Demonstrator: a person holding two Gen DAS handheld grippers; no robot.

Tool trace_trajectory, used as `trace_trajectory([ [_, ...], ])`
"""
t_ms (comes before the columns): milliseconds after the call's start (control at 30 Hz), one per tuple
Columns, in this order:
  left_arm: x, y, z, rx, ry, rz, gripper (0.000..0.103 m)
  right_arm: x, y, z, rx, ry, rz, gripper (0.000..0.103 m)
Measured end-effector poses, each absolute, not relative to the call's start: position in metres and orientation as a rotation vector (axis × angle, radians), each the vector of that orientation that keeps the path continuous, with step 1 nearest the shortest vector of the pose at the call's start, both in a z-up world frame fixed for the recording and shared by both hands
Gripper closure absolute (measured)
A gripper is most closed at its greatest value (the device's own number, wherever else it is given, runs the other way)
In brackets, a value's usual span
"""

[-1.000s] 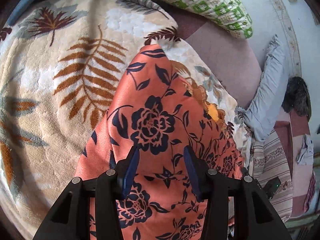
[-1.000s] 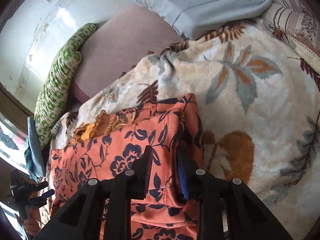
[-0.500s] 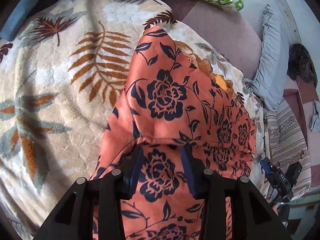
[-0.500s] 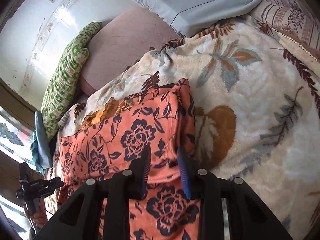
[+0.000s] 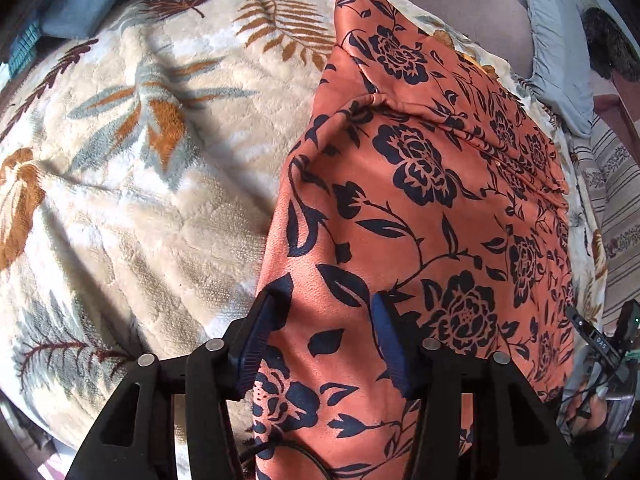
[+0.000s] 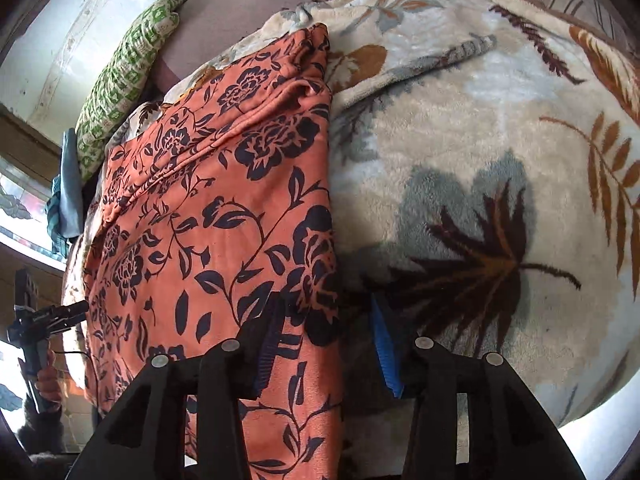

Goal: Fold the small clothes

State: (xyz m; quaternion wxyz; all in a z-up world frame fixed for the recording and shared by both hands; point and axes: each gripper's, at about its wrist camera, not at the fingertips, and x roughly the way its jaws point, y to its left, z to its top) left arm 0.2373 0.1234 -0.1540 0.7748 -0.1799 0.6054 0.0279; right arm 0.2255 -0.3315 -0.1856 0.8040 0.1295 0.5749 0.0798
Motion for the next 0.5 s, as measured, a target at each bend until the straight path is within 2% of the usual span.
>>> trace_trajectory([
  [67, 0.233, 0.124, -0.147, -0.347, 1.32, 0.084, 0.067, 0.222, -0.331, -0.181, 0.275, 1.233, 0.182, 0.097],
  [133, 0.226, 0.129, -0.15, -0.322, 1.348, 0.121, 0.065, 0.216, -0.335, -0.177, 0.256, 1.219, 0.163, 0.096],
  [200, 0.214, 0.135, -0.148, -0.397, 1.353, 0.083, 0.065, 0.213, -0.342, -0.183, 0.242, 1.266, 0.128, 0.086],
  [267, 0.2, 0.139, -0.141, -0.453, 1.336, 0.013, 0.065, 0.207, -0.353, -0.18, 0.334, 1.273, 0.152, 0.084],
  [333, 0.184, 0.142, -0.133, -0.463, 1.321, -0.043, 0.064, 0.197, -0.361, -0.173, 0.406, 1.273, 0.193, 0.078],
  [367, 0.176, 0.143, -0.13, -0.461, 1.316, -0.066, 0.059, 0.192, -0.362, -0.171, 0.424, 1.278, 0.215, 0.068],
  [400, 0.168, 0.146, -0.13, -0.463, 1.318, -0.082, 0.048, 0.187, -0.363, -0.17, 0.427, 1.288, 0.229, 0.059],
  [467, 0.155, 0.151, -0.136, -0.489, 1.335, -0.099, 0.04, 0.179, -0.36, -0.173, 0.401, 1.317, 0.229, 0.057],
  [500, 0.152, 0.153, -0.141, -0.502, 1.356, -0.1, 0.04, 0.175, -0.359, -0.177, 0.399, 1.336, 0.243, 0.057],
])
